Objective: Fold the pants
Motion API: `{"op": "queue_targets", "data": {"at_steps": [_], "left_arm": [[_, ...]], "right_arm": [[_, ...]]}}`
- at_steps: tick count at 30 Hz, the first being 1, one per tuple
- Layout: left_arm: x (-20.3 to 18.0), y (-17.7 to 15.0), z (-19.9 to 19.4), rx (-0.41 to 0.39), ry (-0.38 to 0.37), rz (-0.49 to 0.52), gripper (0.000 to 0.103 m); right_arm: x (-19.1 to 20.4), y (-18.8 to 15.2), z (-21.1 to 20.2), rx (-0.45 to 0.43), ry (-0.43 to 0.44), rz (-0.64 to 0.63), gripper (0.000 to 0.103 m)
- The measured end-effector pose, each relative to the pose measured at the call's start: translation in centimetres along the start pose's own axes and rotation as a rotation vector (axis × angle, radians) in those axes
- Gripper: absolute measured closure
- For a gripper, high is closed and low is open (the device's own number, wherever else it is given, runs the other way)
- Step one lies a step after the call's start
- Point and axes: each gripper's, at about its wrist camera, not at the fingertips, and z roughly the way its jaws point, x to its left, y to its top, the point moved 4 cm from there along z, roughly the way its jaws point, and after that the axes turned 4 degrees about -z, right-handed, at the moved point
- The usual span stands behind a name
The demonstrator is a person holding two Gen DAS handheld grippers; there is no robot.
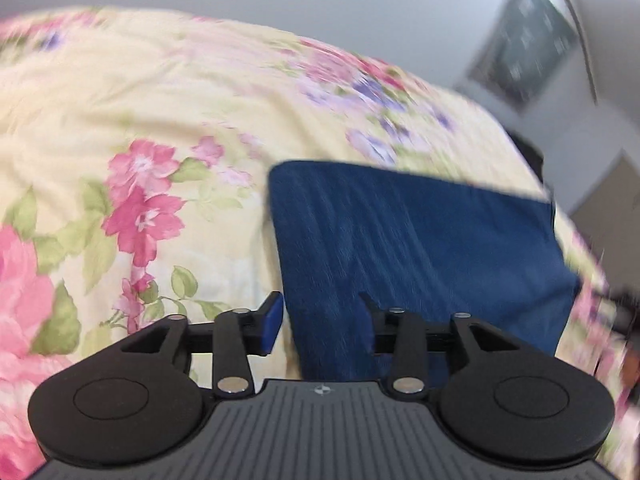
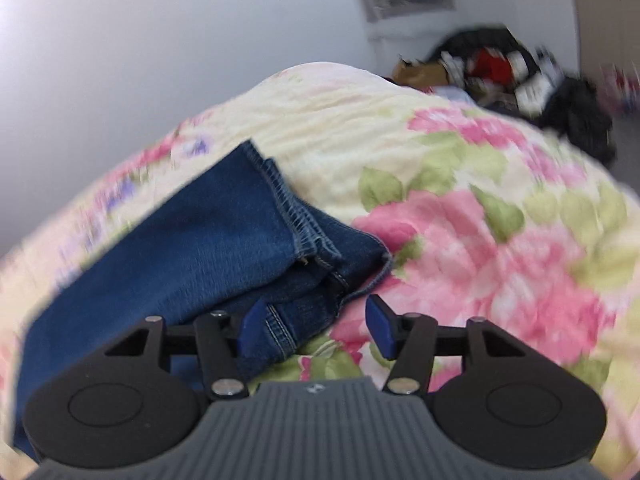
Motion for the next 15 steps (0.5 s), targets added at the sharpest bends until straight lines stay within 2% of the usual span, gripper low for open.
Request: {"op": "queue_targets", "data": {"at_steps": [2, 4, 7, 10, 13, 15], "left_arm": [[1.3, 0.8, 0.9, -0.013, -0.051, -0.128, 0.054], [2.3, 1.2, 2.0, -0.017, -0.093, -0.21, 0.052], [3.9, 1.2, 3.9, -0.007, -0.153, -0.341, 0.052], [5.6, 1.0, 5.4, -0.003, -0.198, -0.441, 0.052], [7.0, 0.9, 7.3, 0.021, -0.264, -0.507, 0.052], [7.5, 1.0, 8.3, 0.022, -0.311, -0.535, 0.057]], "right_arm": [[-1.8, 0.0, 0.4, 0.009, 0.071, 0.185, 0.037], [-3.0, -0.1, 1.5, 0.022, 0.116, 0.307, 0.036], [-3.9, -0.1, 3.3, 0.009, 0.167, 0.415, 0.036], [-4.2, -0.1, 5.2, -0.018, 0.19, 0.463, 0.036], [-4.0, 0.0, 6.6, -0.027, 0.213, 0.451, 0.037], [-4.0, 0.4, 7.3, -0.033, 0.222, 0.436, 0.04]]}}
